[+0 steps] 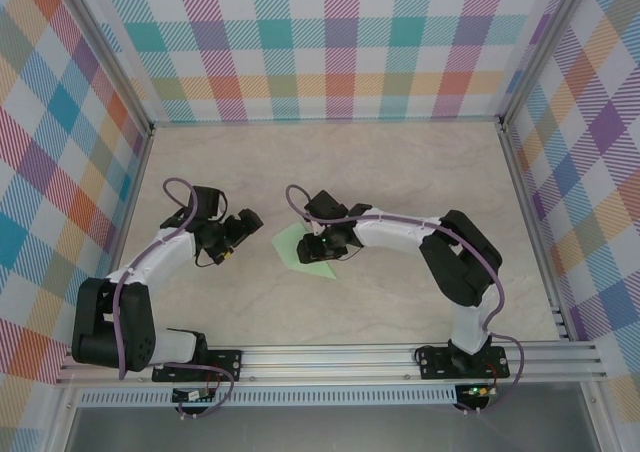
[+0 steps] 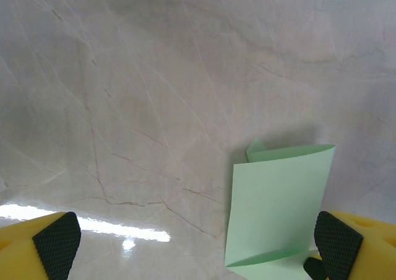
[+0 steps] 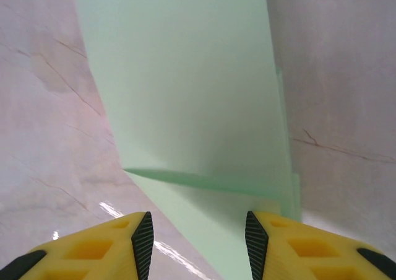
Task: Fold a paper plane with a square sheet of paper (pick it up from the middle)
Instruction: Turn over the paper at the center of the table.
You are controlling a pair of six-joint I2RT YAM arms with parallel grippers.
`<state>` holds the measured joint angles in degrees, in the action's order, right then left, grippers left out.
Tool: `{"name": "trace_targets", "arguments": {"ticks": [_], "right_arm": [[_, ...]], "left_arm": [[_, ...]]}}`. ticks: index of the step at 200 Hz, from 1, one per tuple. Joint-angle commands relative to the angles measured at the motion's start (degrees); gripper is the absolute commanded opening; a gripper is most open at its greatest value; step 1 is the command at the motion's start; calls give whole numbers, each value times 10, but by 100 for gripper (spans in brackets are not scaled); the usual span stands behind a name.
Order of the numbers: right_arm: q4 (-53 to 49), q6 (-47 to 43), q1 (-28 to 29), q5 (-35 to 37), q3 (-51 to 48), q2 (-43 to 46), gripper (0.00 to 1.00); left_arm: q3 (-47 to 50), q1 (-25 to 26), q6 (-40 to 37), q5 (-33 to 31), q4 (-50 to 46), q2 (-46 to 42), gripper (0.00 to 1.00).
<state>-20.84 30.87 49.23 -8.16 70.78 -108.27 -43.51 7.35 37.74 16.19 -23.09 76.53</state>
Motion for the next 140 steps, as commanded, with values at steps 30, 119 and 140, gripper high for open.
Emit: {"name": "trace_targets", "arguments": {"ticks": [30,119,140], "right_arm": [[72,97,2,-7,-23,-9,44],[140,139,-34,-52,-101,-17,42],[172,159,-49,-79,-128,-16,42]], "left_arm": [[22,-3,-2,86,34,-4,99],[62,61,48,160,103,12,89],[69,82,69,174,126,28,83]]}}
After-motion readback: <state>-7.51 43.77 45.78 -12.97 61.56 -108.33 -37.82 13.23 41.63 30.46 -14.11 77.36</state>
